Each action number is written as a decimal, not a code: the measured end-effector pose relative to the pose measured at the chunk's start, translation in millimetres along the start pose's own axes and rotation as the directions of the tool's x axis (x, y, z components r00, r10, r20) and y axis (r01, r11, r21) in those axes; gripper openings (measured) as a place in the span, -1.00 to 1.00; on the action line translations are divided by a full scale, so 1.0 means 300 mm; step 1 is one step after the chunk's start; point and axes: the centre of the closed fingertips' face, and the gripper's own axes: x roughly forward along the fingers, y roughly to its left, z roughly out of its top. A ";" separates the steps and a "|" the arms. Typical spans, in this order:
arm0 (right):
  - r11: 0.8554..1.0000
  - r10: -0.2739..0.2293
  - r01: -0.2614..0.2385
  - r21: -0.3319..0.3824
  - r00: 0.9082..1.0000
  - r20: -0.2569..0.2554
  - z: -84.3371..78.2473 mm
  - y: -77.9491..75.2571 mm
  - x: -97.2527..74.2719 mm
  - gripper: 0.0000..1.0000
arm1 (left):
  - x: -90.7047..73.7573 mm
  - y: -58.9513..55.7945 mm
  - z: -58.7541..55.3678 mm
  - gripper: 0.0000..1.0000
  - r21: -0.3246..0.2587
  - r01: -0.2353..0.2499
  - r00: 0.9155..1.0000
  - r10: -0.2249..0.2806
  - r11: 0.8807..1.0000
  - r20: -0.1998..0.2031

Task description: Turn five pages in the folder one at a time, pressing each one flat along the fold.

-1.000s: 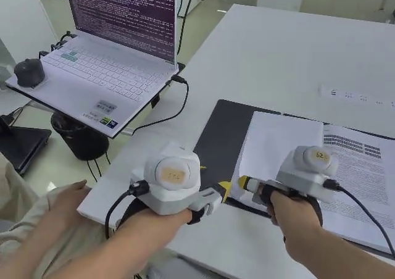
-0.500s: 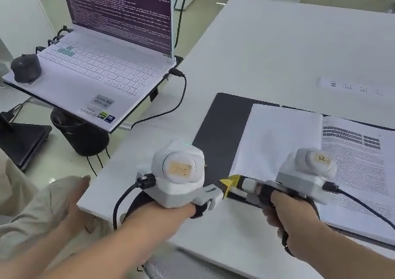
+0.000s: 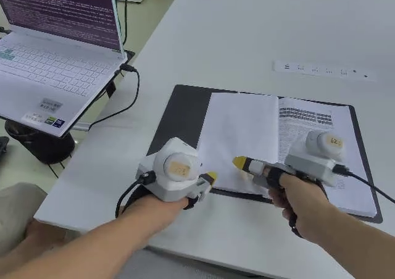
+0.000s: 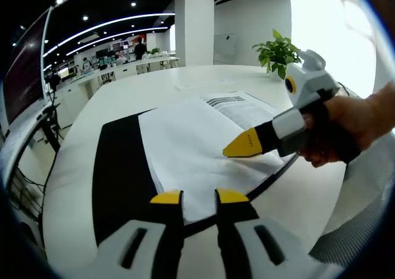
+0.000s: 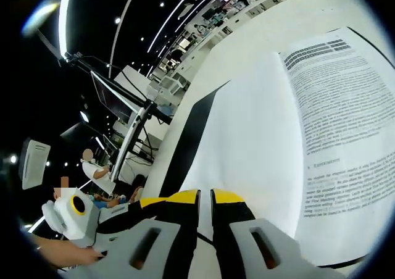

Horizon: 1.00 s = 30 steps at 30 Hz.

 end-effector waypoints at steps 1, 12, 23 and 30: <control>1.000 -0.003 0.003 0.000 1.000 0.003 0.010 -0.008 -0.005 -0.90 | 0.009 0.001 -0.008 -0.71 0.005 -0.008 1.000 0.008 1.000 -0.003; 1.000 -0.027 0.027 -0.011 0.999 0.021 0.107 -0.090 -0.014 -1.00 | 0.021 0.017 -0.069 -0.79 -0.040 -0.074 0.997 0.074 0.996 -0.010; 0.992 -0.052 0.045 0.119 0.997 0.055 0.225 -0.183 0.023 -1.00 | 0.020 0.025 -0.069 -0.82 -0.056 -0.104 0.994 0.105 0.993 0.018; 0.995 -0.092 0.085 0.060 0.989 0.113 0.313 -0.238 0.040 -1.00 | 0.022 0.034 -0.069 -0.86 -0.063 -0.113 0.993 0.115 0.992 0.027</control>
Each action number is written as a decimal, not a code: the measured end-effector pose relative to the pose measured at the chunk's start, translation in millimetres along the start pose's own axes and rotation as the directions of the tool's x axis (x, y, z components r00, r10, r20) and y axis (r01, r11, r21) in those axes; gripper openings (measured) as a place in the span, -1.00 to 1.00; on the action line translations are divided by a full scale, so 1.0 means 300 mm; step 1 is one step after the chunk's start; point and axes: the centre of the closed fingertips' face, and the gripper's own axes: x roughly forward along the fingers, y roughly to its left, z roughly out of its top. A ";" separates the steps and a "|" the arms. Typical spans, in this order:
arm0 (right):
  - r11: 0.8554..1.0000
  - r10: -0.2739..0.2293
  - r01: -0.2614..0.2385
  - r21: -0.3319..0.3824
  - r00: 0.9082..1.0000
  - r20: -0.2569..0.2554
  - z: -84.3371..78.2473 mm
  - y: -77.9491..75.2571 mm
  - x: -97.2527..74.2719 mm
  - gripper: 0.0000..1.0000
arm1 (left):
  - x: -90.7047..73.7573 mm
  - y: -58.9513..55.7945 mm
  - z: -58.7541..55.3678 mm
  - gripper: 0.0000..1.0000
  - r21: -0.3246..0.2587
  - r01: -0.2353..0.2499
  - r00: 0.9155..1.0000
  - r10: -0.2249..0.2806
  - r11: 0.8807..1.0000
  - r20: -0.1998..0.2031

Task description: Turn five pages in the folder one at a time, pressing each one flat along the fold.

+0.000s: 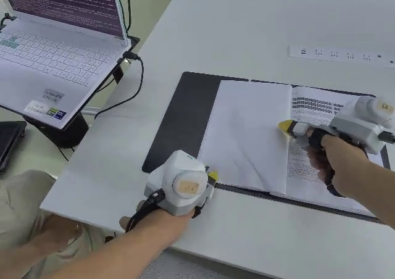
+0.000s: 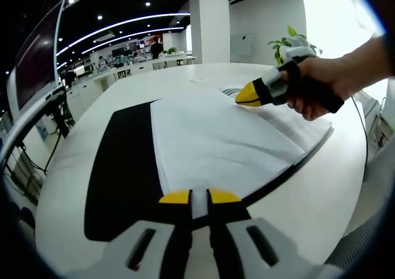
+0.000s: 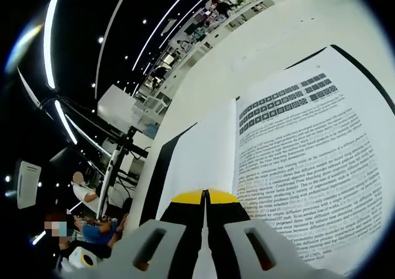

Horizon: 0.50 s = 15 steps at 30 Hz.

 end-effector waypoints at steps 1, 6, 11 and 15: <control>1.000 -0.009 0.009 -0.013 1.000 0.007 0.009 -0.011 0.006 -1.00 | 0.001 0.003 -0.001 -0.88 -0.001 -0.003 1.000 0.003 1.000 0.001; 0.999 -0.009 0.010 -0.034 1.000 0.027 0.039 -0.036 0.028 -1.00 | 0.001 0.007 -0.001 -0.90 -0.007 -0.006 1.000 0.006 1.000 0.003; 0.998 -0.007 0.011 -0.064 0.999 0.049 0.069 -0.041 0.055 -1.00 | 0.001 0.008 -0.001 -0.90 -0.013 -0.008 1.000 0.008 1.000 0.009; 0.998 -0.005 0.010 -0.064 0.998 0.067 0.094 -0.045 0.075 -1.00 | 0.002 0.010 -0.001 -0.90 -0.018 -0.008 1.000 0.008 1.000 0.016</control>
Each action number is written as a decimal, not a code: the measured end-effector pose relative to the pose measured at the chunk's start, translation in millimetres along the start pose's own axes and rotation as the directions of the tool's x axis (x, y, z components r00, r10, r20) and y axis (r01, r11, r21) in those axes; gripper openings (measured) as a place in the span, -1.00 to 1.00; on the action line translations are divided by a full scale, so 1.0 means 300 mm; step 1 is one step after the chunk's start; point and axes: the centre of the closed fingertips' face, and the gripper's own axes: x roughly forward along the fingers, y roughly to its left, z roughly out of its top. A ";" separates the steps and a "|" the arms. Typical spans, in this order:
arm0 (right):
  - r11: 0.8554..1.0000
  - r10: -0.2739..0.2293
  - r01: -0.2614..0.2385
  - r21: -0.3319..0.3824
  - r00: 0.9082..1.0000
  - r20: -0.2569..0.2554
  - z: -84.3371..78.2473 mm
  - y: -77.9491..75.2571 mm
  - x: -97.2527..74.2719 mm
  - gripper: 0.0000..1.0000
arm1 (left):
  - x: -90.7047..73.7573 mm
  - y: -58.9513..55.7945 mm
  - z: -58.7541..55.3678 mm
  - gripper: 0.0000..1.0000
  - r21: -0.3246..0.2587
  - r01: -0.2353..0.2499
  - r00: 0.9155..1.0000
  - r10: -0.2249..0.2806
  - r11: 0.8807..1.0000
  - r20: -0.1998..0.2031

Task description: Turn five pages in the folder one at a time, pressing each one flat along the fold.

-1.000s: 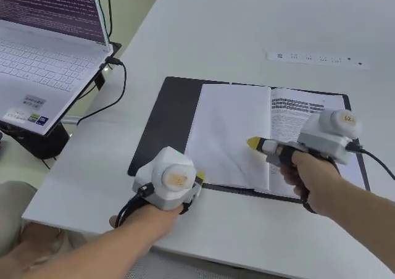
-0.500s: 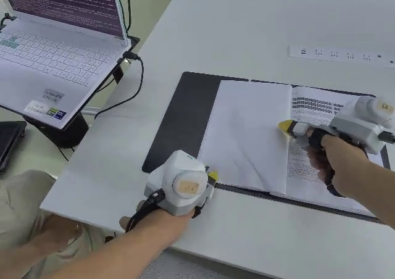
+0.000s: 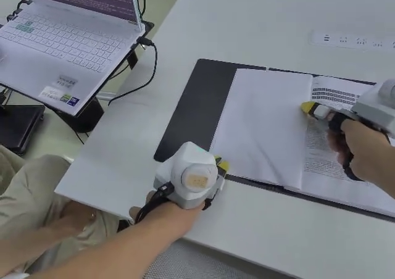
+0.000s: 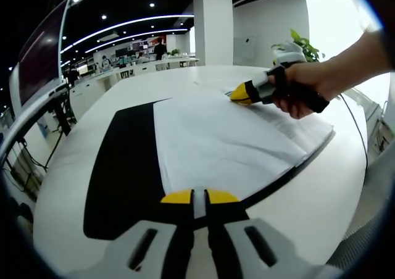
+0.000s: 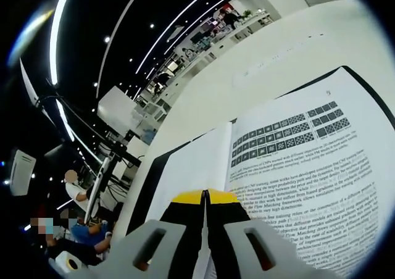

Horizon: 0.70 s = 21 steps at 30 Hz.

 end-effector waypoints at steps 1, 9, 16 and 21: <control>1.000 0.001 -0.001 0.001 1.000 0.004 0.008 -0.003 0.007 -1.00 | 0.001 0.000 0.000 -0.90 0.000 -0.001 1.000 0.001 1.000 0.001; 0.999 -0.015 0.017 -0.048 0.999 0.039 0.070 -0.020 0.061 -1.00 | 0.003 0.000 0.000 -0.90 0.000 -0.005 1.000 0.005 1.000 0.004; 0.993 -0.033 0.037 -0.109 0.999 0.041 0.125 -0.033 0.124 -1.00 | 0.007 0.003 -0.003 -0.90 -0.001 -0.006 1.000 0.006 1.000 0.005; 0.989 -0.052 0.061 -0.138 0.996 0.072 0.168 -0.052 0.157 -1.00 | 0.006 0.002 -0.002 -0.90 -0.001 -0.006 1.000 0.006 1.000 0.006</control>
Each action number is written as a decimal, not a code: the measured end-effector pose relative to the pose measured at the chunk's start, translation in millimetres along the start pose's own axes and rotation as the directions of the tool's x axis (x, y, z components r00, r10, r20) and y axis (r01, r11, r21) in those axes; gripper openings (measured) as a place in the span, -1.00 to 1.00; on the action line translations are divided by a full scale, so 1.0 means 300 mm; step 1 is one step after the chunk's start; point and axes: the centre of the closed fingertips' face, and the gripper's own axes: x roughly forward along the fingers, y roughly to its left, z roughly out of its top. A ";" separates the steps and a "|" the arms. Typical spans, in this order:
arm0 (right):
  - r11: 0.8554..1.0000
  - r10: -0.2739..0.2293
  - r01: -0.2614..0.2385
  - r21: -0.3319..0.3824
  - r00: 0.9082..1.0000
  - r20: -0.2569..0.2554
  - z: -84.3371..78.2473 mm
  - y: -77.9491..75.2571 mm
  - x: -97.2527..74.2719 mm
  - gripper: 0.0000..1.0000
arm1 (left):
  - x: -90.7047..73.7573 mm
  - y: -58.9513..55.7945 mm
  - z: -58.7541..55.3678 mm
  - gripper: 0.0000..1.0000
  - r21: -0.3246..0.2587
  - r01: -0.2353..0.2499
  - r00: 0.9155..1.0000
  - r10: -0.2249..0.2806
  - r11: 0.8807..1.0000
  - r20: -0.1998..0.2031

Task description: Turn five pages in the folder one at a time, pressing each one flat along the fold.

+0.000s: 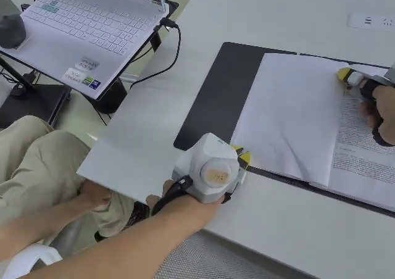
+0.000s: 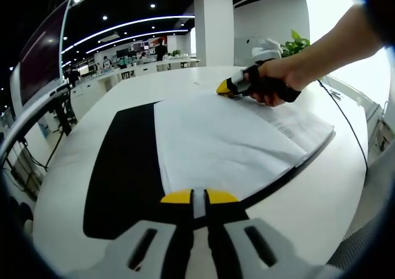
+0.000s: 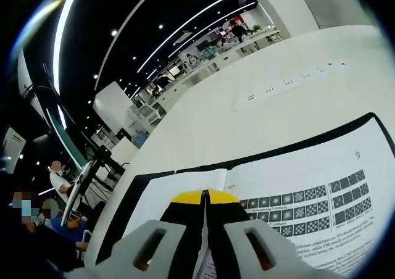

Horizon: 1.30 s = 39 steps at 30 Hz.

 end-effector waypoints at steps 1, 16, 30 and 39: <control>1.000 0.000 0.000 -0.006 1.000 0.004 0.003 -0.001 0.004 -1.00 | 0.000 0.000 0.000 -0.90 -0.001 0.000 1.000 0.000 1.000 0.000; 0.998 -0.040 0.043 -0.044 0.998 0.056 0.053 -0.037 0.039 -1.00 | -0.001 -0.001 -0.001 -0.90 -0.007 -0.002 1.000 0.002 1.000 0.004; 0.999 -0.015 0.015 -0.042 1.000 0.004 -0.019 -0.031 -0.057 -1.00 | -0.005 -0.007 0.002 -0.90 0.001 0.001 1.000 -0.001 1.000 0.006; 0.999 0.016 -0.017 -0.051 1.000 -0.016 -0.085 -0.002 -0.122 -1.00 | -0.003 -0.005 0.001 -0.90 0.000 0.000 1.000 0.000 1.000 0.006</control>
